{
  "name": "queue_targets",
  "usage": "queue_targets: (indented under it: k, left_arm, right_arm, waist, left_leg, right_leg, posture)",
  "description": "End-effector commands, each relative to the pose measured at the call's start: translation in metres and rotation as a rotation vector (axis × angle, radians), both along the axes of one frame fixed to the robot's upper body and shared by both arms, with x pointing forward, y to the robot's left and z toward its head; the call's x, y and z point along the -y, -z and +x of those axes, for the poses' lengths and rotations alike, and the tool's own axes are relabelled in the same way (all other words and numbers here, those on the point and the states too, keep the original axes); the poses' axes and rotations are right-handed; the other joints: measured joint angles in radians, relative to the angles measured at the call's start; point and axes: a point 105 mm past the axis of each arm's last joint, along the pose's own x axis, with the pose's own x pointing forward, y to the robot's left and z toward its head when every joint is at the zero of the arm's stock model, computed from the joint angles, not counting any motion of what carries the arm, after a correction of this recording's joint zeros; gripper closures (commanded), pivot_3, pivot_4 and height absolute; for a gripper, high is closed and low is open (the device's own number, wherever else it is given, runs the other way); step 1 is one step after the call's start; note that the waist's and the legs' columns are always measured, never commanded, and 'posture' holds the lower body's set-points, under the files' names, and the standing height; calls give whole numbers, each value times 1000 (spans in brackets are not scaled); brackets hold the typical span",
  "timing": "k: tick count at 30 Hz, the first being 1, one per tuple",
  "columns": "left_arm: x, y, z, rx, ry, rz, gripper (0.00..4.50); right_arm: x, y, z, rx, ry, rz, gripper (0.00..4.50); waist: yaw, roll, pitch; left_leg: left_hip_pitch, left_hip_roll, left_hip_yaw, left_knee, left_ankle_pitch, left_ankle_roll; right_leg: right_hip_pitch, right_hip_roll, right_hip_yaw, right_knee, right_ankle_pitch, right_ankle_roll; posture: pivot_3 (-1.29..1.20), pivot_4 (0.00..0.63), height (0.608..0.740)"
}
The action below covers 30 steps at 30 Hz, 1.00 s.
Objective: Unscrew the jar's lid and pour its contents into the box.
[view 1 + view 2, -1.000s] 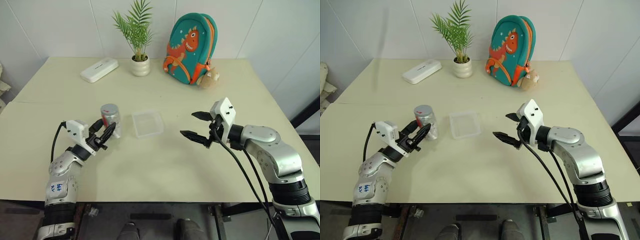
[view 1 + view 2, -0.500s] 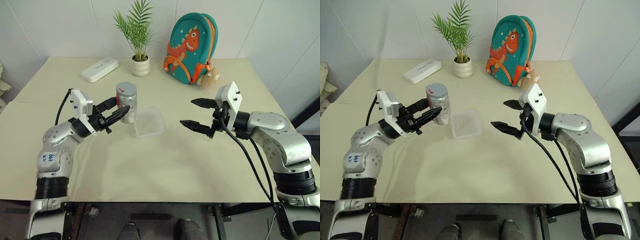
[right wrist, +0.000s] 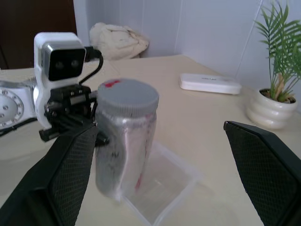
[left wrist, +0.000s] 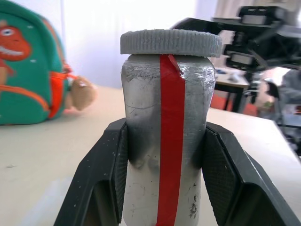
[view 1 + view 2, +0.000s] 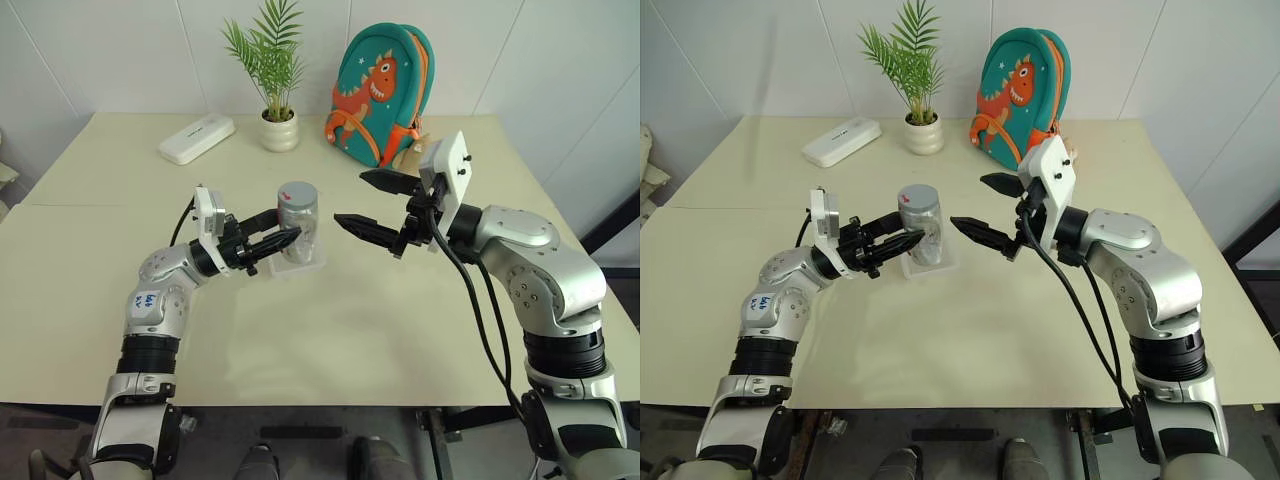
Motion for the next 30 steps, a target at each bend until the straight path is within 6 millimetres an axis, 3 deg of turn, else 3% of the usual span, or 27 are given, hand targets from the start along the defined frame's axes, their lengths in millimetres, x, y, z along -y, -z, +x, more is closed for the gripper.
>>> queue_targets:
  k: [1, 12, 20, 30]
  left_arm:
    - [8, -14, -4, 40, 103, -17, 2635]
    - [2, -3, 0, 58, 154, 26, 2635]
    - [0, -7, 6, 102, 134, 32, 2635]
    - [1, -11, 8, 135, 128, 25, 2635]
  right_arm:
    - [-9, -25, -13, 70, -22, 63, 0]
    - [-33, -30, -22, -16, -54, 126, 0]
    - [-46, -20, -7, -82, 38, 94, 0]
    - [-54, -4, -3, -79, 102, 34, 0]
  waist:
    - [1, 0, 0]
    - [0, 0, 0]
    - [0, 0, 0]
    - [0, 1, 0]
  left_leg:
    - [0, 0, 0, 0, 0, 0]
    - [0, 0, -1, 0, 0, 0]
    - [0, 0, -1, 0, 0, 0]
    - [-1, 0, -1, 0, 0, 1]
  right_leg:
    - [0, 0, 0, 0, 0, 0]
    - [-1, 0, 0, 1, 0, -1]
    - [-1, 0, 0, 1, 0, -1]
    - [-1, 0, 0, 2, -1, -1]
  posture:
    - [0, 150, 740]
    - [0, 150, 740]
    - [0, 150, 740]
    - [0, 150, 740]
